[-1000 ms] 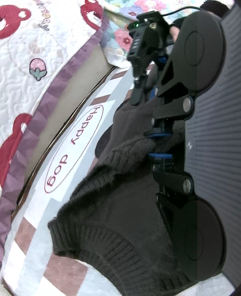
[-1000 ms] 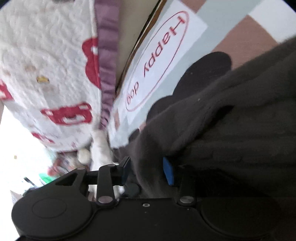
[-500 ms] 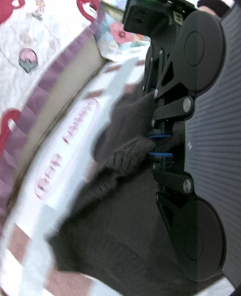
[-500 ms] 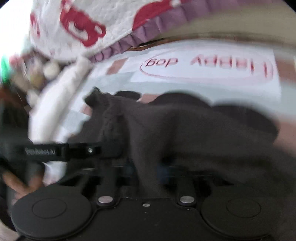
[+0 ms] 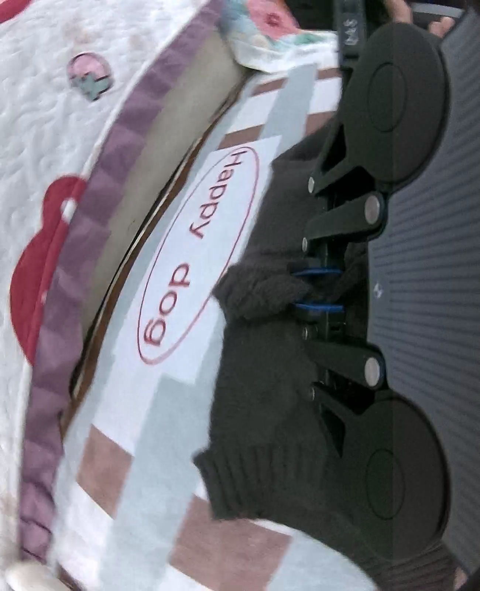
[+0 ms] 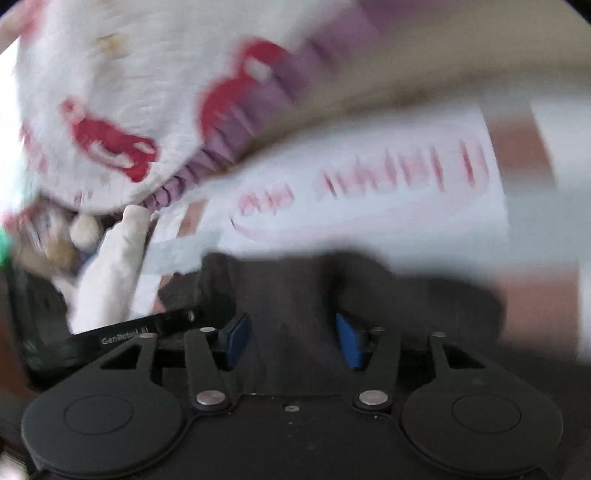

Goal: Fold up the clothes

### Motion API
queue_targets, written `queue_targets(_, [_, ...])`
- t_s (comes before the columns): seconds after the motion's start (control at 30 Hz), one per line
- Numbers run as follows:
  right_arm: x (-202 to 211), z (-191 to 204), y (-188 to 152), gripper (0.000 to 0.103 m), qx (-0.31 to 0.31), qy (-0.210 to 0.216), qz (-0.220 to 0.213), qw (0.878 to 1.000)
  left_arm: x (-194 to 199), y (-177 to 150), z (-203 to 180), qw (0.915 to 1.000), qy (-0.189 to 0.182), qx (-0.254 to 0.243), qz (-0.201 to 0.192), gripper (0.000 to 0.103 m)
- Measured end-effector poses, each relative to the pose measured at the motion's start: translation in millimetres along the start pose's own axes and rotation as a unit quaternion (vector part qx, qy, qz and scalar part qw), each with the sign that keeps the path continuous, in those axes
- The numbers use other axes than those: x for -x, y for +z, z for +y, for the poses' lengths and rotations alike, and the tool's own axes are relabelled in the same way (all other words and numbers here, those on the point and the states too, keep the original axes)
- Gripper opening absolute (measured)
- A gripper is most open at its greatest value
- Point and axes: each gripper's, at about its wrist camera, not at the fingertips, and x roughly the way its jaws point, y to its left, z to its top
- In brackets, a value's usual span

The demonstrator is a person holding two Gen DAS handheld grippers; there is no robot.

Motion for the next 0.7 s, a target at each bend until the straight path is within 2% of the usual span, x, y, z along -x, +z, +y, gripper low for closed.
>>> queue_targets(0.1, [6, 7, -15, 0.058, 0.029, -0.023, 0.038, 0.999, 6, -4, 0, 1.0000, 0.008, 0.001, -0.001, 0.014])
queue_targets(0.23, [4, 19, -20, 0.062, 0.065, -0.040, 0.024, 0.997, 8, -8, -6, 0.9997, 0.018, -0.015, -0.007, 0.015])
queue_targets(0.33, [1, 13, -12, 0.062, 0.059, -0.023, -0.020, 0.998, 8, -8, -5, 0.9999, 0.005, -0.010, -0.006, 0.016])
queue_targets(0.47, [-18, 8, 16, 0.064, 0.014, 0.022, -0.073, 0.997, 7, -1, -3, 0.9998, -0.019, -0.003, -0.004, 0.017])
queue_targets(0.53, [-20, 10, 32, 0.049, 0.000, 0.046, -0.091, 0.995, 5, 4, -2, 0.9997, -0.023, 0.000, -0.007, 0.018])
queue_targets(0.57, [-21, 14, 40, 0.043, 0.011, 0.030, -0.086, 0.996, 4, 6, -2, 0.9998, -0.020, 0.000, -0.007, 0.018])
queue_targets(0.6, [-23, 18, 47, 0.028, 0.029, 0.005, -0.076, 0.997, 2, 7, -1, 0.9999, -0.010, -0.001, -0.005, 0.024])
queue_targets(0.63, [-25, 22, 50, 0.021, 0.059, -0.020, -0.060, 0.996, 1, 8, 1, 1.0000, -0.003, -0.001, -0.004, 0.024])
queue_targets(0.67, [-28, 25, 53, 0.015, 0.094, -0.044, -0.041, 0.994, 0, 8, 3, 1.0000, -0.003, 0.001, -0.004, 0.024])
queue_targets(0.7, [-31, 29, 55, 0.015, 0.128, -0.069, -0.022, 0.989, -1, 7, 4, 1.0000, -0.003, 0.002, -0.005, 0.024])
